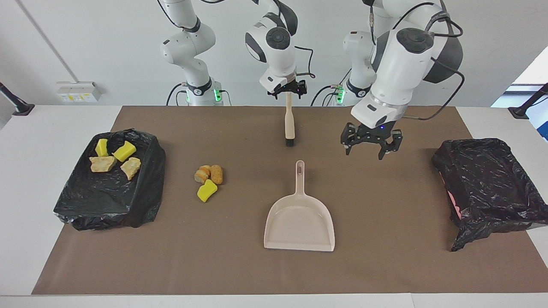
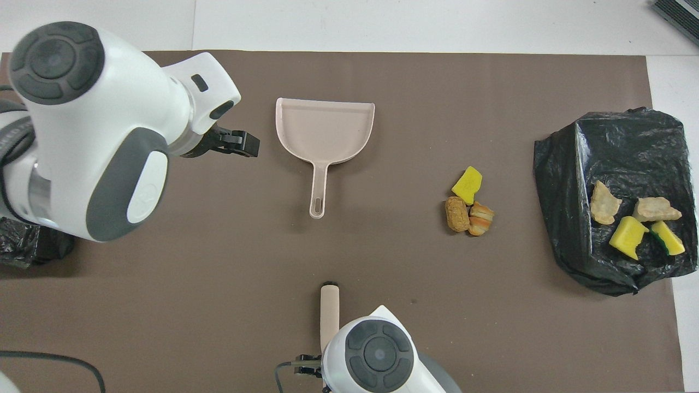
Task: Sweep and dump trash in bin
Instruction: 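Withdraw the right gripper while the left gripper reaches the dustpan handle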
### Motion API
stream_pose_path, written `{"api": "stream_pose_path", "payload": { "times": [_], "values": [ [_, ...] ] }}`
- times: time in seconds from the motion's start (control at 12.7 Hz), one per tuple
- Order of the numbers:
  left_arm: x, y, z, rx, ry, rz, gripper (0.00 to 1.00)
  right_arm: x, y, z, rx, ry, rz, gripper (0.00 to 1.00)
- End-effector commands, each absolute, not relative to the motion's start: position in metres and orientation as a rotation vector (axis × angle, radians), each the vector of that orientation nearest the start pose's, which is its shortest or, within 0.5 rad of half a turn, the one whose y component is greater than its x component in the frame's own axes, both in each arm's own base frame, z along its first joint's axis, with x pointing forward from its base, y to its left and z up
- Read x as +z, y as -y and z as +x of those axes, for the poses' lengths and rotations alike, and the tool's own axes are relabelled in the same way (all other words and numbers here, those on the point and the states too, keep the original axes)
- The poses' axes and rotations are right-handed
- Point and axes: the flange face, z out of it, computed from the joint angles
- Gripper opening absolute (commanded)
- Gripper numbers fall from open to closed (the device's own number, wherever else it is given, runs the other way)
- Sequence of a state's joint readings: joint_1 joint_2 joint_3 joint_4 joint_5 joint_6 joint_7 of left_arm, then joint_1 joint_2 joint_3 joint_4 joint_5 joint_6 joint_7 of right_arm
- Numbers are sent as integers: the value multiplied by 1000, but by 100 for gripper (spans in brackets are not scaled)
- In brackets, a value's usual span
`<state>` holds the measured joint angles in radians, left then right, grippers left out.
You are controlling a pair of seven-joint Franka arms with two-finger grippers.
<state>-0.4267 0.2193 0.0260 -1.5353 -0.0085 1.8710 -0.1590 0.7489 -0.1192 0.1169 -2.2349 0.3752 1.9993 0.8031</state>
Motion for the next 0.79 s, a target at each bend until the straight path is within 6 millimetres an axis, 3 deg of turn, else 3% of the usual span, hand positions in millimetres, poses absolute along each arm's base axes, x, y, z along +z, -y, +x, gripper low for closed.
{"api": "stream_pose_path", "payload": {
  "times": [0.0,0.24,0.32,0.39,0.63,0.71],
  "values": [
    [495,306,580,-169,-307,-3137,100,390,-388,280,439,-267,-2952,100],
    [447,346,567,-224,-231,-3131,100,345,-402,278,403,-290,-2960,100],
    [431,354,567,-244,-202,-3141,100,337,-413,268,389,-296,-2960,100],
    [414,363,563,-231,-194,-3138,100,335,-414,267,392,-307,-2962,100],
    [396,368,557,-259,-212,-3148,100,329,-411,262,404,-307,-2975,100],
    [382,373,558,-253,-198,-3148,100,328,-411,261,406,-303,-2977,100]
  ]
}}
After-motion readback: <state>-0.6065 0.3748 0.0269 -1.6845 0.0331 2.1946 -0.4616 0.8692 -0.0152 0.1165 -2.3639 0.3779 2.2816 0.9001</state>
